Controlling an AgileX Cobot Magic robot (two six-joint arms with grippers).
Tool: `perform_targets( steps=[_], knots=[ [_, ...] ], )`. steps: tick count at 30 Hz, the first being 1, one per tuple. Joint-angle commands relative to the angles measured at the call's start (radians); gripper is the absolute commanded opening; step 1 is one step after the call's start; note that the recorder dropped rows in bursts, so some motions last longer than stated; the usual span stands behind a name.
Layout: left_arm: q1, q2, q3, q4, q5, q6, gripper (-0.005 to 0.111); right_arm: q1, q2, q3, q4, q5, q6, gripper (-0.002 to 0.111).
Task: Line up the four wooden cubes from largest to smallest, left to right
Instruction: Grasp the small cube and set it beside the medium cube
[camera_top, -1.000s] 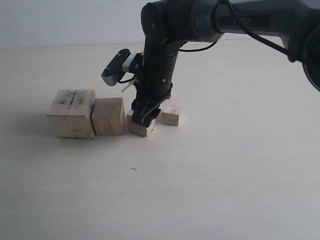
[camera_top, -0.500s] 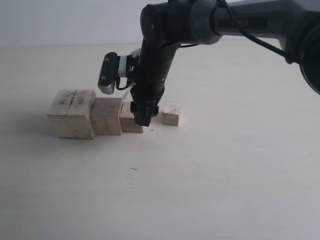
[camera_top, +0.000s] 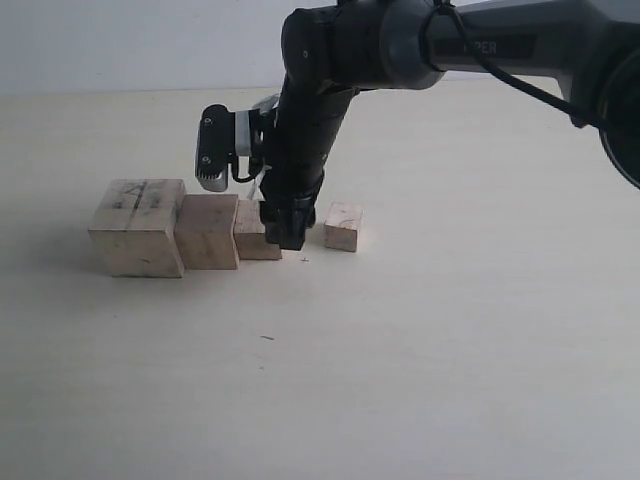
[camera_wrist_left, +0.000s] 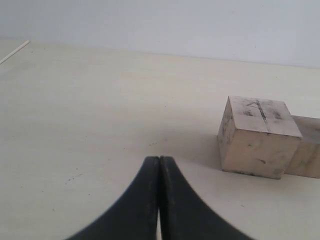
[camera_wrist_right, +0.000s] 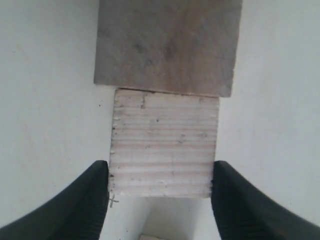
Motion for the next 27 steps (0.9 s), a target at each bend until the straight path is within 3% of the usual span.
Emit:
perform_targets(
  steps=[1,5,7,9,13,15,27],
  knots=[
    [-0.005,-0.007,0.000,-0.001,-0.007,-0.008,0.000,-0.001,-0.004,0.002,0.021,-0.019,-0.011,0.000],
    [-0.005,-0.007,0.000,-0.001,-0.007,-0.008,0.000,-0.001,-0.004,0.002,0.021,-0.028,-0.005,0.000],
    [-0.005,-0.007,0.000,-0.001,-0.007,-0.008,0.000,-0.001,-0.004,0.002,0.021,-0.024,-0.005,0.005],
    [-0.005,-0.007,0.000,-0.001,-0.007,-0.008,0.000,-0.001,-0.004,0.002,0.023,-0.022,-0.003,0.018],
    [-0.005,-0.007,0.000,-0.001,-0.007,-0.008,0.000,-0.001,-0.004,0.002,0.008,-0.019,0.089,0.063],
    [-0.005,-0.007,0.000,-0.001,-0.007,-0.008,0.000,-0.001,-0.004,0.002,0.000,-0.019,0.111,0.077],
    [-0.005,-0.007,0.000,-0.001,-0.007,-0.008,0.000,-0.001,-0.078,0.002,-0.055,0.068,0.258,0.078]
  ],
)
